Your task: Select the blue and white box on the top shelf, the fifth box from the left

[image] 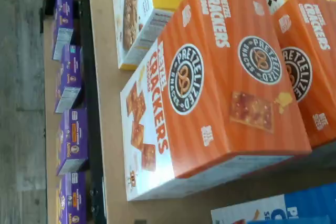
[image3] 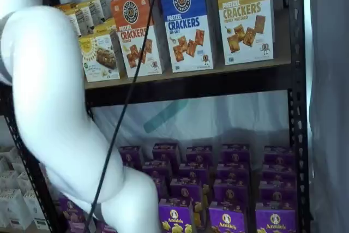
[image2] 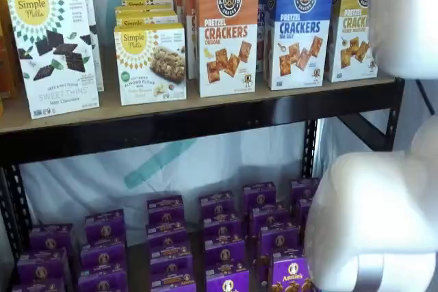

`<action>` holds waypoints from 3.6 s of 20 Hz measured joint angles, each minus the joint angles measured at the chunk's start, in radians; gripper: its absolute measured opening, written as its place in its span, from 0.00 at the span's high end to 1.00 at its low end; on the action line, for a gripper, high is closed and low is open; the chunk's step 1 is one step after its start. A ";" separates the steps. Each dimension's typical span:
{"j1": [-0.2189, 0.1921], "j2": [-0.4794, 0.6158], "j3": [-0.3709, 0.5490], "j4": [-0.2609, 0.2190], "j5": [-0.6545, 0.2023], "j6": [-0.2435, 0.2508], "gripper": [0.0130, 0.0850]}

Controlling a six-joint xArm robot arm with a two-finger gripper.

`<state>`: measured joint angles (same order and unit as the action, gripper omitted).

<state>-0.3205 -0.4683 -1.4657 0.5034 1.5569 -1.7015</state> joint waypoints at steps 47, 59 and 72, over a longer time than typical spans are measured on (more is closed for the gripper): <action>0.063 0.305 -0.237 -0.221 0.123 -0.040 0.00; 0.079 0.356 -0.327 -0.283 0.193 -0.037 0.00; 0.093 0.361 -0.341 -0.293 0.205 -0.025 0.17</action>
<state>-0.2280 -0.1071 -1.8068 0.2102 1.7617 -1.7265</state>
